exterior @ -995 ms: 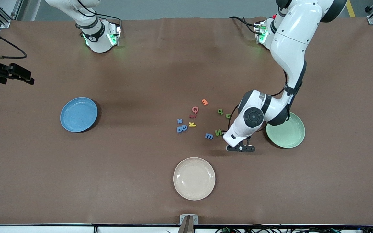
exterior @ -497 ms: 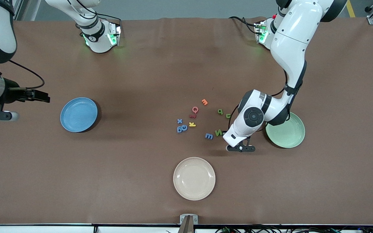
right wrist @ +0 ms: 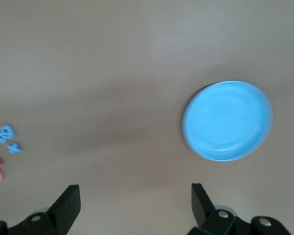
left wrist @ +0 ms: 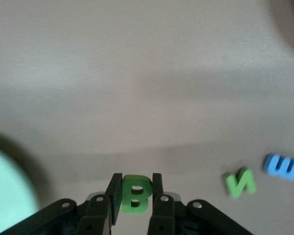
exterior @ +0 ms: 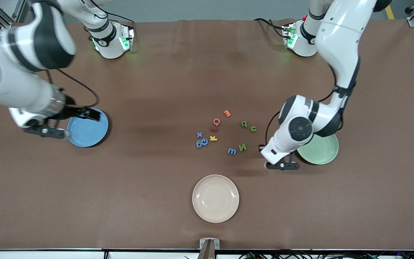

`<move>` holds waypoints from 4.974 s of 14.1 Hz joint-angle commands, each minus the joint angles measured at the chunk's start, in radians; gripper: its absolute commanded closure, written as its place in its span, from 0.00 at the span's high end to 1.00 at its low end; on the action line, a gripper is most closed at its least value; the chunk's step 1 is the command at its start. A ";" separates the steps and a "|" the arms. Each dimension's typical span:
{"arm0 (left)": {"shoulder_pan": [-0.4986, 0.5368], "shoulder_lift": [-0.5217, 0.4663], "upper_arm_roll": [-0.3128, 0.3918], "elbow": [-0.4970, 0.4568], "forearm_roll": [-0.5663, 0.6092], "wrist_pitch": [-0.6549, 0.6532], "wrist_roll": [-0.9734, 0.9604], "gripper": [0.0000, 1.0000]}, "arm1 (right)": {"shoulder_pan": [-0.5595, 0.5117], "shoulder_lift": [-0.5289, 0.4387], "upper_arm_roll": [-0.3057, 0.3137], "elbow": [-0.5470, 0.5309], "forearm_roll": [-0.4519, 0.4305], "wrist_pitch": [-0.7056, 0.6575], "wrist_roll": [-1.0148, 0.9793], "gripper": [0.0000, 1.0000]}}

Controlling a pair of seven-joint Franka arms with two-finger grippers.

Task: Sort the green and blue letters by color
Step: 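Carry the B to the green plate while the right gripper reaches letters, then release the B onto the green plate while the right gripper lowers, then grasp the blue x with the right gripper while the left grasps N, then carry the x to the blue plate while the left carries N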

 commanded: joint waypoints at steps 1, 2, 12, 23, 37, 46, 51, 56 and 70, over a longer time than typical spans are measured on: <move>0.075 -0.163 -0.009 -0.189 0.001 0.003 0.125 0.17 | 0.132 0.058 -0.011 -0.050 0.049 0.118 0.157 1.00; 0.100 -0.181 -0.007 -0.223 0.001 0.003 0.165 0.17 | 0.184 0.095 -0.011 -0.047 0.051 0.170 0.214 1.00; 0.232 -0.198 -0.007 -0.414 0.082 0.178 0.315 0.18 | 0.439 0.487 -0.015 0.124 0.028 0.507 0.506 0.83; 0.241 -0.203 -0.007 -0.438 0.085 0.217 0.406 0.67 | 0.479 0.565 -0.012 0.118 -0.032 0.597 0.257 0.70; 0.050 0.097 -0.171 0.049 0.085 0.112 -0.539 0.69 | 0.492 0.602 0.008 0.121 0.003 0.654 0.271 0.67; -0.047 0.200 -0.163 0.149 0.085 0.112 -0.718 0.69 | 0.514 0.620 0.006 0.125 -0.017 0.663 0.259 0.50; -0.047 0.201 -0.163 0.112 0.103 0.097 -0.718 0.77 | 0.512 0.632 0.006 0.128 -0.033 0.692 0.259 0.50; -0.050 0.204 -0.162 0.108 0.116 0.085 -0.718 0.99 | 0.503 0.632 0.006 0.139 -0.058 0.691 0.257 0.50; -0.052 0.225 -0.162 0.106 0.120 0.086 -0.717 0.52 | 0.411 0.536 0.005 0.144 -0.109 0.414 0.132 0.00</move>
